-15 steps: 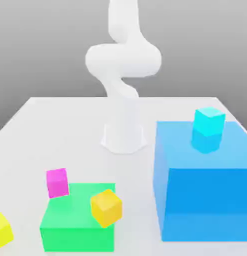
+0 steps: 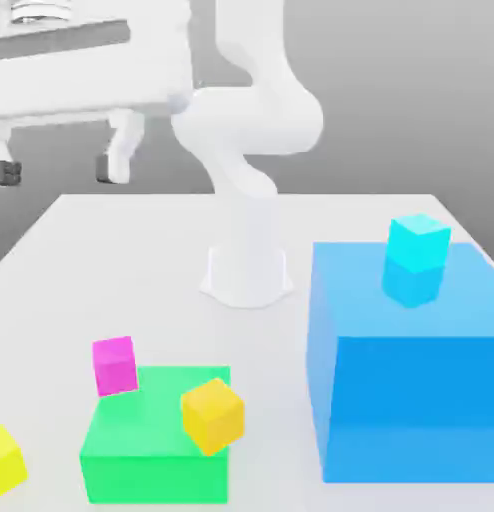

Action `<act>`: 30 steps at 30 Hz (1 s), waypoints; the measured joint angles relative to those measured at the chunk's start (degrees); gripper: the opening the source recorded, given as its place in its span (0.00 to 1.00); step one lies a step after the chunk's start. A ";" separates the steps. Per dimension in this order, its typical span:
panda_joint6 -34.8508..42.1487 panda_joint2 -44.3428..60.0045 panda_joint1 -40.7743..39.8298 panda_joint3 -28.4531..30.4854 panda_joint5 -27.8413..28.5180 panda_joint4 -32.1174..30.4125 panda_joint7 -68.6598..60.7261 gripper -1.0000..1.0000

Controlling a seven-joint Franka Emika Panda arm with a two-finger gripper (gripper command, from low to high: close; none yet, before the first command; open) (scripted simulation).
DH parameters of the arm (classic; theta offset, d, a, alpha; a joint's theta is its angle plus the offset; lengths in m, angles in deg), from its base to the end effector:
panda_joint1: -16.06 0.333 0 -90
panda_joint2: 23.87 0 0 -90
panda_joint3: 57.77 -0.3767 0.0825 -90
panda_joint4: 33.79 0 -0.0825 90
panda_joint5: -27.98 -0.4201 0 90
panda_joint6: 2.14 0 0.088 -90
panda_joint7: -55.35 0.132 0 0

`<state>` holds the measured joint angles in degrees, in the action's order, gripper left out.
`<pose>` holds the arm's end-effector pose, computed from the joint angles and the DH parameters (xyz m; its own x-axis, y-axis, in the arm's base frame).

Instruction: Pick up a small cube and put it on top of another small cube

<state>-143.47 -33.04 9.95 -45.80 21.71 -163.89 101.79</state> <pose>0.5253 -0.1735 0.4780 0.3334 -0.9321 0.1416 -0.8710 -0.3620 -0.3322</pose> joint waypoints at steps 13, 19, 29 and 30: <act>-6.92 27.11 -8.84 4.61 -5.95 1.26 -0.50 0.50; -14.12 39.37 -12.93 1.83 -10.47 3.27 -3.15 0.00; -10.63 34.81 -11.45 3.83 -8.22 2.22 -1.54 0.00; -9.16 32.80 -10.87 4.48 -7.19 1.73 -0.84 0.00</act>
<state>-152.62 -0.24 -0.92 -41.32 14.52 -162.17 100.95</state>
